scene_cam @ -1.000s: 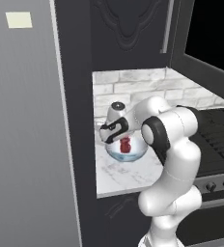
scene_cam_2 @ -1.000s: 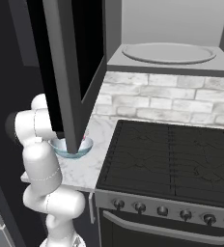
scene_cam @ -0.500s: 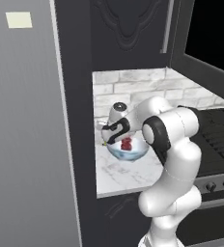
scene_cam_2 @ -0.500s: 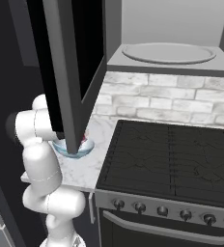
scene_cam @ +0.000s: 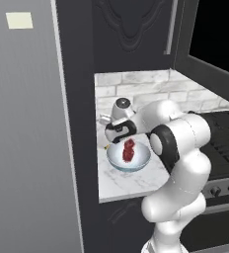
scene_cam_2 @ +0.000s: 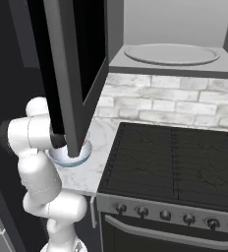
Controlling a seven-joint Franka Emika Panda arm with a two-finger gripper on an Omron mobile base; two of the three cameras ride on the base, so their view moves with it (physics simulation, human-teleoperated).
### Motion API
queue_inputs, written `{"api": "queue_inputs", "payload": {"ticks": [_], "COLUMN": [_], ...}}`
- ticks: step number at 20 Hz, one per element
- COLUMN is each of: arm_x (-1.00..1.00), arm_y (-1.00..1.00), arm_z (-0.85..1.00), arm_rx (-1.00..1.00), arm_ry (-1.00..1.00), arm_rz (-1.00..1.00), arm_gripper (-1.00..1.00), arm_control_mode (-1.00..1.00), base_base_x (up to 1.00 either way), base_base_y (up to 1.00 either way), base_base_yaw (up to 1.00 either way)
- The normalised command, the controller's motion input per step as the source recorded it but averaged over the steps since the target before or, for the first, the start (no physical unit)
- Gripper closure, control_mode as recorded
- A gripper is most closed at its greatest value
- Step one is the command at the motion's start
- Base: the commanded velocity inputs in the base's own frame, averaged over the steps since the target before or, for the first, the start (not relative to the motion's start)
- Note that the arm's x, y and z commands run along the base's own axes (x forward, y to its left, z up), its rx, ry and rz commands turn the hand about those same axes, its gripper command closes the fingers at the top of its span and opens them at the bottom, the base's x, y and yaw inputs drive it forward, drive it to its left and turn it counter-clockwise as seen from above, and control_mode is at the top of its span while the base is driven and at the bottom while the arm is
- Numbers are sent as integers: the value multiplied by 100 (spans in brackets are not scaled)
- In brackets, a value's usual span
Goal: Remove the banana from the bowl and place it on the small plate. Then place the bowl with only the steak in the microwave, close the door, and press the start button to microwave the steak.
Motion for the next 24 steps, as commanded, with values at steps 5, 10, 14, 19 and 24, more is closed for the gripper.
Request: {"api": "queue_inputs", "payload": {"ticks": [5, 10, 14, 19, 24], "arm_x": [-47, -100, -100, -100, -68], "arm_y": [-7, -13, -40, -75, -45], "arm_z": [88, 12, 3, 28, -2], "arm_rx": [0, 4, 18, 27, 28], "arm_ry": [-25, -24, -11, 1, 9], "arm_rz": [0, -4, -15, -14, -4], "arm_gripper": [-100, -100, -100, -100, -100], "arm_control_mode": [-100, -100, -100, -100, -100], "base_base_x": [0, 0, 0, 0, 0], "base_base_y": [0, 0, 0, 0, 0], "base_base_yaw": [0, 0, 0, 0, 0]}}
